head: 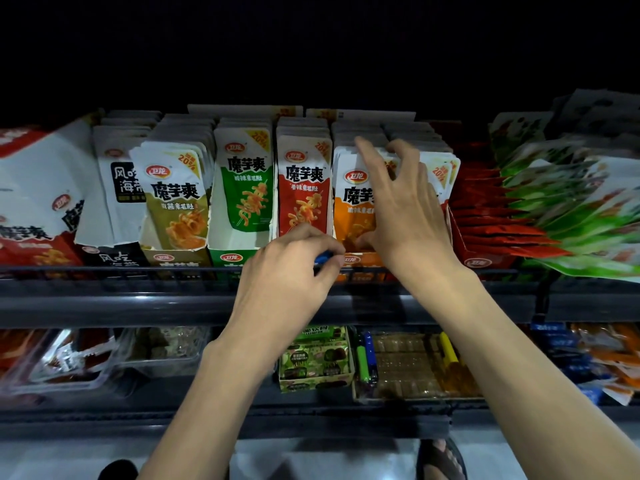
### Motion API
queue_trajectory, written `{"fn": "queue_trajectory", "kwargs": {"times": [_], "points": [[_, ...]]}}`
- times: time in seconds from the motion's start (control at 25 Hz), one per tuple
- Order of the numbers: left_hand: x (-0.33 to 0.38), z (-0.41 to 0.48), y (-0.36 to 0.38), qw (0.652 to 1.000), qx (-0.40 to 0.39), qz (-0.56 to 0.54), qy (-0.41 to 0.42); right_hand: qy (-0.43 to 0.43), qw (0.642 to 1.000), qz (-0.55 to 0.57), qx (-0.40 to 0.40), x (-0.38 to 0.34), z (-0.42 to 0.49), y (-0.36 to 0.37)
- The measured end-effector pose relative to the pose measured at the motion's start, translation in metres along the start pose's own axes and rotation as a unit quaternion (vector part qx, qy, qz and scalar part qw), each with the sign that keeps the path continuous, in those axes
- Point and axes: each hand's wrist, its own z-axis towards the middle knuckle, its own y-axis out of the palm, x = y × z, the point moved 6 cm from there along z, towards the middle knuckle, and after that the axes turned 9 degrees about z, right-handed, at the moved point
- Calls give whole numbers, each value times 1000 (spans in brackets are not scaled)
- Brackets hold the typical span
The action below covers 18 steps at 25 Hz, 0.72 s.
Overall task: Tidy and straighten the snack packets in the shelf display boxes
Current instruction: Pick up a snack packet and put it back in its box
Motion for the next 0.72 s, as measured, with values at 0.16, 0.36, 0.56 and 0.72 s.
{"fn": "queue_trajectory", "kwargs": {"times": [0.16, 0.36, 0.56, 0.72], "points": [[-1, -1, -2, 1000, 8, -1, -5, -3, 1000, 10, 10, -2, 0, -11], [-5, -2, -11, 998, 53, -24, -22, 6, 996, -13, 83, -6, -1, -34], [-19, -3, -28, 990, 111, -30, -85, -65, 981, 66, 170, -34, -2, -45], [-31, -5, -37, 984, 111, 41, -130, -94, 985, 126, 65, -58, 13, -11]]}}
